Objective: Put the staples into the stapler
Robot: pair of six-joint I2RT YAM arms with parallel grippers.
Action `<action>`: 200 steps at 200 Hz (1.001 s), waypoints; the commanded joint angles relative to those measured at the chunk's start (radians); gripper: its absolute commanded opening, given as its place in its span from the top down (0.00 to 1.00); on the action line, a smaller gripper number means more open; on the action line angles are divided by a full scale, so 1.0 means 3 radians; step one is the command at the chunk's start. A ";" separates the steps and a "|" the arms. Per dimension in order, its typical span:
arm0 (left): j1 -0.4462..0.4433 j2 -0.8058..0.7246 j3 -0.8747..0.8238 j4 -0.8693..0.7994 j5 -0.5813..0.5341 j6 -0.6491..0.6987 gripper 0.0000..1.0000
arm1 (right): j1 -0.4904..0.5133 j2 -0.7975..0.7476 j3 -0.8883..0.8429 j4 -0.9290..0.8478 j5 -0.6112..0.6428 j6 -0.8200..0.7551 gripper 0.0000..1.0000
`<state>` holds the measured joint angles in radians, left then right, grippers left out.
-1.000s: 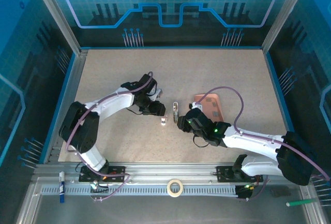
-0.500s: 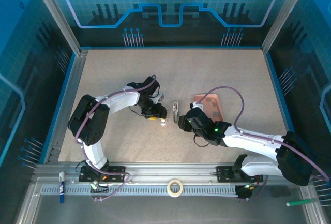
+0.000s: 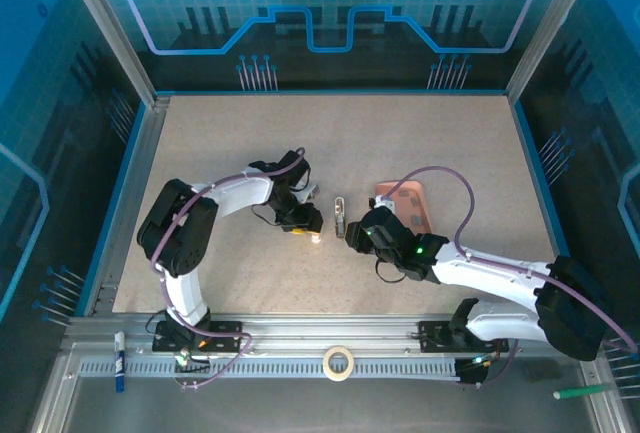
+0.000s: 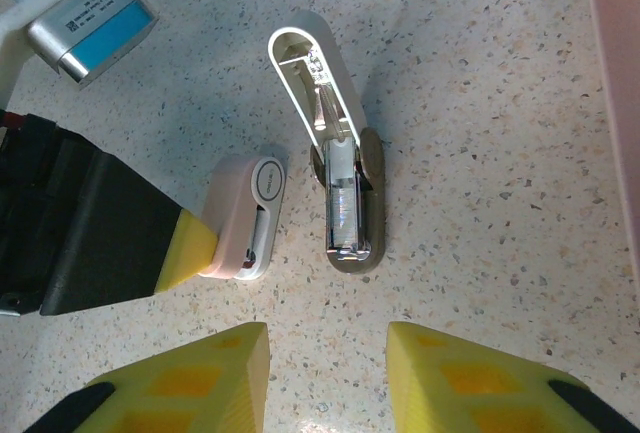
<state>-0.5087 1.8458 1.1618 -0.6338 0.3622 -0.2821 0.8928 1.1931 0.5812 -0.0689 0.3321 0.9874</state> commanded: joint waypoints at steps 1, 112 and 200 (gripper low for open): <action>-0.0022 0.0289 -0.0256 -0.0166 -0.0425 0.0074 0.59 | -0.0046 -0.0069 -0.0056 -0.0052 0.0007 0.0048 0.64; -0.0027 -0.0289 0.0516 -0.0431 -0.0386 0.0121 0.35 | -0.0076 -0.0236 -0.0020 -0.0188 0.0069 -0.0014 0.63; -0.0027 0.0069 0.0922 0.0142 0.0163 0.0471 0.34 | -0.0175 -0.0423 -0.0086 -0.0292 0.0057 -0.0025 0.58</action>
<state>-0.5114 1.8088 1.3983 -0.6682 0.3321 -0.1959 0.8654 1.0874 0.5728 -0.1291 0.3336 0.9852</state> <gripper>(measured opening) 0.663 0.408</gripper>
